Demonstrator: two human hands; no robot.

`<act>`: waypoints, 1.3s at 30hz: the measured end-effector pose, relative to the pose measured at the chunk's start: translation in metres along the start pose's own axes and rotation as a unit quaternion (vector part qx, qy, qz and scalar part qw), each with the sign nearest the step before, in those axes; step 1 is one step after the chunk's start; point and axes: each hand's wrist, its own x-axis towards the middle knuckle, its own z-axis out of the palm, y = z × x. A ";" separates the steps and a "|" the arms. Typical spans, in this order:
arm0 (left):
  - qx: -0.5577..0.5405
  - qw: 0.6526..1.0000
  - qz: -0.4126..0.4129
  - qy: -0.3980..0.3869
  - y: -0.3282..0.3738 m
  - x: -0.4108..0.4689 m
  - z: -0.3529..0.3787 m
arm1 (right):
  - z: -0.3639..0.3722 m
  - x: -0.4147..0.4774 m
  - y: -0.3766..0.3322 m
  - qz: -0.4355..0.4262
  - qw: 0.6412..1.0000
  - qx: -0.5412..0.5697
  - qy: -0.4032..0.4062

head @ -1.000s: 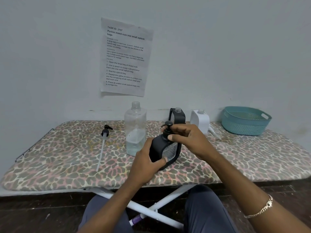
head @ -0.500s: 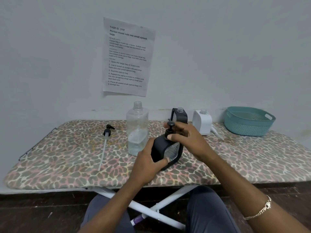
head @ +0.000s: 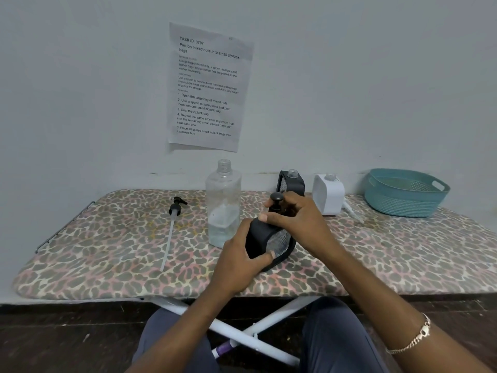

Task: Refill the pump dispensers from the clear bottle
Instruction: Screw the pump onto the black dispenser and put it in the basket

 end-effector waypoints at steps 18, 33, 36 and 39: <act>-0.010 1.000 -0.003 0.000 -0.001 0.000 0.000 | -0.018 0.006 0.008 0.020 0.995 0.062 -0.074; -0.002 1.000 0.004 -0.001 0.001 0.000 0.000 | -0.003 0.002 0.000 0.012 1.000 -0.013 -0.022; -0.008 1.000 0.001 0.000 0.001 0.000 0.000 | -0.011 0.002 -0.003 0.015 0.997 0.003 -0.075; -0.009 1.000 0.002 0.000 0.000 0.000 0.000 | -0.017 0.002 -0.003 0.024 0.992 0.040 -0.113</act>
